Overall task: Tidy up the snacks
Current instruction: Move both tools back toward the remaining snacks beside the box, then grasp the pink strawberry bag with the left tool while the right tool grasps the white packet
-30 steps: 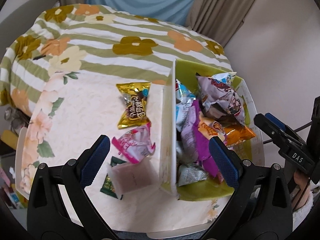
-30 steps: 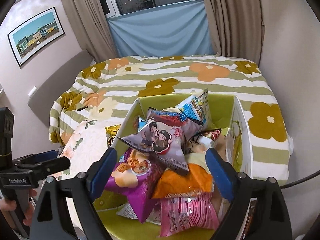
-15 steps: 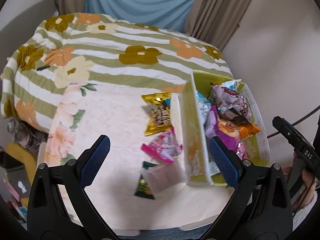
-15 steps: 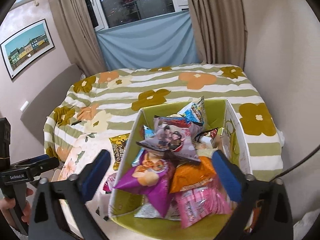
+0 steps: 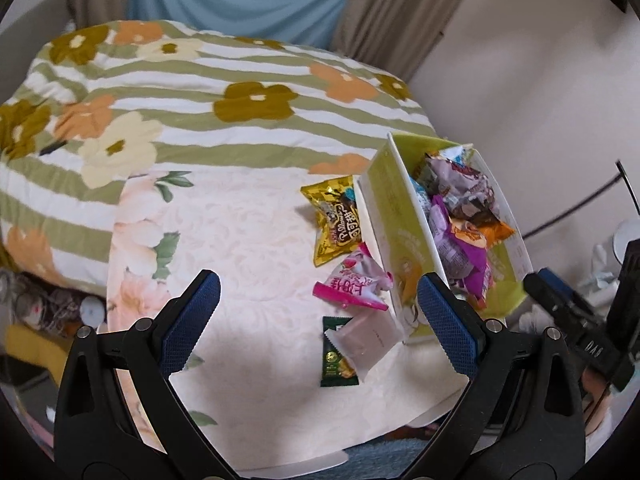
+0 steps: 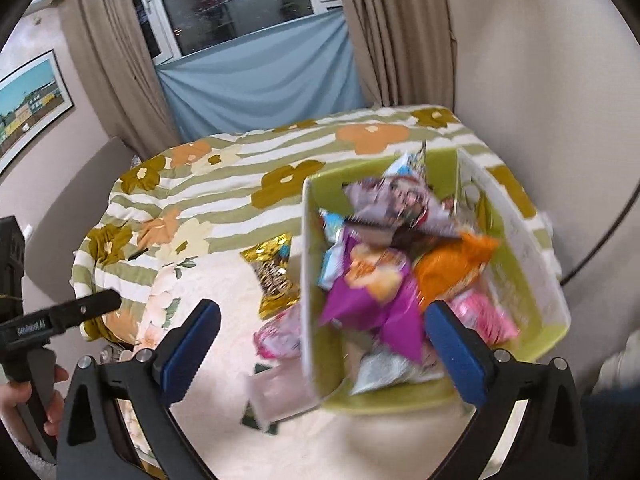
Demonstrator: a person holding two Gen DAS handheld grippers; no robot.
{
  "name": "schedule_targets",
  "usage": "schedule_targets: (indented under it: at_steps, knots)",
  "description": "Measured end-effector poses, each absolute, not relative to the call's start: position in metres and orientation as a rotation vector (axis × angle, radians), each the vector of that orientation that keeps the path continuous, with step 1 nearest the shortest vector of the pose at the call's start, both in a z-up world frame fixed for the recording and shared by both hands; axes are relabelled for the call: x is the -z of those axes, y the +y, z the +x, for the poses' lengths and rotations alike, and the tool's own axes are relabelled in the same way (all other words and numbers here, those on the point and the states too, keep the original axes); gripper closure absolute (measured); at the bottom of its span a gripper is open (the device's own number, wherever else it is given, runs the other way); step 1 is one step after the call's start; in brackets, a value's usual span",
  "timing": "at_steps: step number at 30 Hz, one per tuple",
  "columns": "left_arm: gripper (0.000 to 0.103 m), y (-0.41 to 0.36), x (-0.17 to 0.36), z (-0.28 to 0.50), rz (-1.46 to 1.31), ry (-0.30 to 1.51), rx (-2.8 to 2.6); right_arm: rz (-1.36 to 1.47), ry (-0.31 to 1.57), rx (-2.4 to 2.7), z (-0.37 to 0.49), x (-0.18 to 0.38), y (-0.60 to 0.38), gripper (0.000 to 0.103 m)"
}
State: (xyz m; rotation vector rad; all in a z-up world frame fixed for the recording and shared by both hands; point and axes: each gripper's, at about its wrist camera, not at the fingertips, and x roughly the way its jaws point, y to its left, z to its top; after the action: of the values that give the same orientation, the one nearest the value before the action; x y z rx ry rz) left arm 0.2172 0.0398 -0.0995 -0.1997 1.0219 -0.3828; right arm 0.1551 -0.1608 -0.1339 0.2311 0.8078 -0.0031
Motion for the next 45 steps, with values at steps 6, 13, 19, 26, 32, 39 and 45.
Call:
schedule_targets:
  at_steps: [6, 13, 19, 26, 32, 39, 45]
  knots:
    - [0.005, 0.038, 0.115, 0.242, -0.136, 1.074, 0.539, 0.270, 0.846, 0.138, 0.137, 0.152, -0.126, 0.001]
    - [0.005, 0.006, 0.156, 0.272, -0.060, 1.193, 0.697, 0.393, 0.954, 0.205, 0.126, 0.189, -0.101, 0.001]
    - [0.005, -0.035, 0.204, 0.290, -0.004, 1.305, 0.782, 0.412, 1.071, 0.282, 0.134, 0.236, -0.088, 0.001]
    - [0.011, -0.076, 0.243, 0.299, 0.088, 1.351, 0.849, 0.538, 1.036, 0.282, 0.138, 0.266, -0.086, 0.001]
    - [0.021, -0.099, 0.267, 0.306, 0.147, 1.388, 0.869, 0.544, 1.037, 0.291, 0.148, 0.282, -0.078, 0.001]
    - [0.044, -0.117, 0.287, 0.317, 0.177, 1.418, 0.895, 0.581, 1.003, 0.336, 0.158, 0.289, -0.082, 0.002]
    - [0.053, -0.116, 0.288, 0.327, 0.176, 1.410, 0.911, 0.559, 1.010, 0.359, 0.171, 0.295, -0.084, 0.017]
